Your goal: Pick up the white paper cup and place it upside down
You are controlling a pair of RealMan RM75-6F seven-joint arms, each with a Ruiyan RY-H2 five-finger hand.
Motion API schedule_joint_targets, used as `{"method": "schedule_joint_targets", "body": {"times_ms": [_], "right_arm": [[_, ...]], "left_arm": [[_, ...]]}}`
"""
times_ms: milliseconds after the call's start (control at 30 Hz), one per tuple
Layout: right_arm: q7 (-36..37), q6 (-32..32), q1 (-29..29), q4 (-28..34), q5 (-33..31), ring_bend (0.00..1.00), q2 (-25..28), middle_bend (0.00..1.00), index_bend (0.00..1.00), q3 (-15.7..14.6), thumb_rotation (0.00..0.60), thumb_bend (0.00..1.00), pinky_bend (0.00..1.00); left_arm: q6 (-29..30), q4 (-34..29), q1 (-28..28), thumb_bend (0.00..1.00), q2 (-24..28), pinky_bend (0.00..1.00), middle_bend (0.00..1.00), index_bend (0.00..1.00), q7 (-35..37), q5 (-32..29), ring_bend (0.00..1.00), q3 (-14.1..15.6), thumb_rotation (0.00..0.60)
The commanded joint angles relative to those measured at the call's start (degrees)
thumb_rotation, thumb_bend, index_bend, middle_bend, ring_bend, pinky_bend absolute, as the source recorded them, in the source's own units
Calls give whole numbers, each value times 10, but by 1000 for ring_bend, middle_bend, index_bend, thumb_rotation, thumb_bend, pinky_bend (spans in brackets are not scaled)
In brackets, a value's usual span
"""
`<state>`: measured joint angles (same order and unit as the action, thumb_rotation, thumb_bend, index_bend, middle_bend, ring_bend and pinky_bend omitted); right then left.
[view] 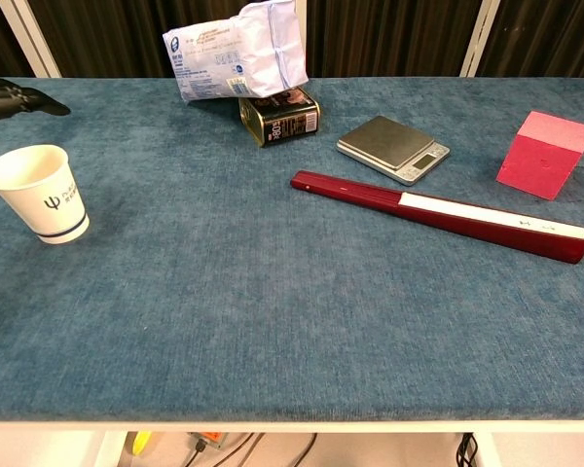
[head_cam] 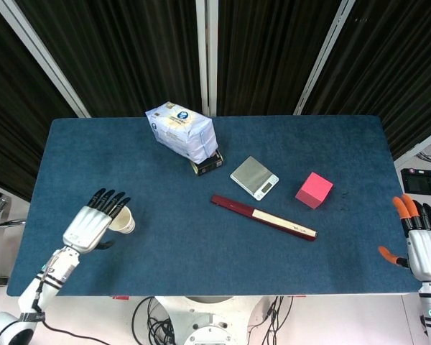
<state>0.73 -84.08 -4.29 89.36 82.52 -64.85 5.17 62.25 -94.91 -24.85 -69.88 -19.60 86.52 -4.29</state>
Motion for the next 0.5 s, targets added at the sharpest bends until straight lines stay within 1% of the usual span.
{"method": "schedule_joint_targets", "body": {"times_ms": [33,200,433,500], "right_arm": [[0,7,-3,-2,-4,0,-2,0,0,1,600,66,0],[3,13,-4,-8,-8,0,-5,0,0,1,600,69,0],[7,14,-3,-12,-13,0,-5,0,0,3,600,79,0],[9,15,-3,-13,-15,0,-5,0,0,3,600,80,0]], "left_arm": [[-9,5,-12,53,-12,35,25,0,-26,-13,0,-4,600],[-25,-5,-23,137,-11,20,51,12,-62,-37,0,-4,600],[-32,-8,-33,156,-13,18,138,157,-92,-63,0,-3,600],[-33,-7,-36,158,-15,17,157,173,-97,-65,0,-2,600]]}}
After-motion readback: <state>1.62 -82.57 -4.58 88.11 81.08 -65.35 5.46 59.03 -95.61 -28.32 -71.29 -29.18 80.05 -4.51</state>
